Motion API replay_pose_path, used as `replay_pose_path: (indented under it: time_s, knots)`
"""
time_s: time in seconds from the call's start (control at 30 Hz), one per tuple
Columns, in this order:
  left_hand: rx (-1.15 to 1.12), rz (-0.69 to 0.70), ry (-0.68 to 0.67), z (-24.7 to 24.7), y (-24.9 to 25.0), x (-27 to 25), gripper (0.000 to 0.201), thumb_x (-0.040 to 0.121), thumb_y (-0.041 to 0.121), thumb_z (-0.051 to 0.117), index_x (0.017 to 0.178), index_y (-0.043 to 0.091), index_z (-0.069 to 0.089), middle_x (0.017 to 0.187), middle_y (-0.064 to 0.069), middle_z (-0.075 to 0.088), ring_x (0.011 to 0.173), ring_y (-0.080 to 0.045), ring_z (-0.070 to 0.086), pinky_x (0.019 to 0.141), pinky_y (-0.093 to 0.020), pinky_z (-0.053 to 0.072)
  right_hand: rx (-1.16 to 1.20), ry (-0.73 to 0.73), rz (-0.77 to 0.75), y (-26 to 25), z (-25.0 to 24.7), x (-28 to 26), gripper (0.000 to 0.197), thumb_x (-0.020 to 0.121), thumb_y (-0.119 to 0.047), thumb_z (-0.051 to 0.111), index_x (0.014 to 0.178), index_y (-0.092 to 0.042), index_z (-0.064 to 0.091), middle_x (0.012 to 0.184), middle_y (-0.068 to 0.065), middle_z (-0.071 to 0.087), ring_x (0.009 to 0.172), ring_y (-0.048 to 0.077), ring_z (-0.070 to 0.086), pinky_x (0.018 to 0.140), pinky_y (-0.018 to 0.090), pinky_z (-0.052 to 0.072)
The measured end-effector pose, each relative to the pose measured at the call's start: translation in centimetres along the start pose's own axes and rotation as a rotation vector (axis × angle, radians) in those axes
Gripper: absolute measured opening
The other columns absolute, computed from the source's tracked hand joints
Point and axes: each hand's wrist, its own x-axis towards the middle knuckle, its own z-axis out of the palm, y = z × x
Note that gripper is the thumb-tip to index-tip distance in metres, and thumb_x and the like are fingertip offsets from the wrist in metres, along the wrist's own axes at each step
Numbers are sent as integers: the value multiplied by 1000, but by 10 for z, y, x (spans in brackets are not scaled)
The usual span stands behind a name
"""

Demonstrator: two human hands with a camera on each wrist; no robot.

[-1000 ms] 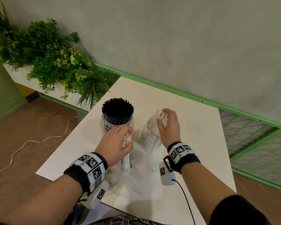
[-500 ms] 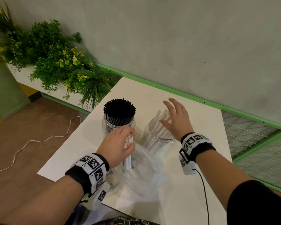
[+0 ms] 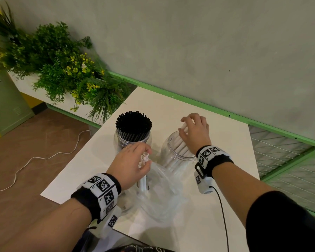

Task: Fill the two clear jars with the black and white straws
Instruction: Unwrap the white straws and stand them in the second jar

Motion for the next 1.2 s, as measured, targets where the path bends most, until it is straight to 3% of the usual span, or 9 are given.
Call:
replay_pose_path:
  time_s: [0.07,0.13,0.3,0.4,0.53,0.7,0.83,1.03,1.2]
  knots:
    - [-2,0,-2,0,0,1,43,77,49,31,104,23,52,100,19,48,90,-3,42,78,-18,28,-45,-165,81,1,1,3,35,87,-32,62,119,-18,58,122,5,53,114,29,45,93,41,39]
    - [-6,0,-5,0,1,1,44,77,49,31,104,22,53,100,19,48,90,-4,43,78,-19,29,-16,-242,108,1,2,6,34,89,-34,58,116,-15,58,114,5,56,104,29,51,82,35,44]
    - [-8,-5,-9,-1,1,0,44,76,48,31,104,22,53,101,15,51,92,-8,46,78,-18,29,16,41,-55,-2,1,14,21,80,-25,69,90,-7,65,85,9,58,78,30,53,67,38,47]
    - [-8,-12,-9,-1,0,1,45,76,48,31,104,21,54,102,13,54,93,-10,48,78,-18,28,28,41,59,2,2,22,19,84,-25,64,95,-9,64,94,9,58,87,31,51,73,40,47]
    - [-5,-5,-4,-1,0,1,45,76,48,30,104,21,54,101,14,53,92,-8,46,78,-17,27,165,-305,307,9,1,27,24,95,-28,48,110,-13,59,107,8,57,98,28,55,80,34,44]
    - [-5,-4,-3,-1,-1,2,42,77,48,32,103,22,53,100,16,52,91,-6,45,78,-16,27,305,-100,184,8,-7,21,28,95,-11,46,118,-16,61,108,4,59,78,14,51,73,29,44]
    - [-7,4,9,0,-5,1,39,79,47,35,103,22,53,100,18,49,89,-3,43,76,-14,26,211,-206,123,15,-14,8,27,97,-32,48,110,-19,68,106,-1,61,98,20,54,82,28,41]
    - [-13,5,2,-1,-4,2,40,79,48,34,103,23,53,100,18,50,92,-4,46,77,-15,28,193,-229,-7,20,-22,-27,67,84,-63,47,136,-20,46,136,-2,44,121,17,39,101,28,33]
    - [-19,0,-8,0,-4,3,39,78,47,34,103,23,52,102,16,52,94,-7,49,79,-17,30,155,-113,33,21,-6,-23,48,81,-37,71,120,-12,57,116,8,52,103,26,47,93,38,44]
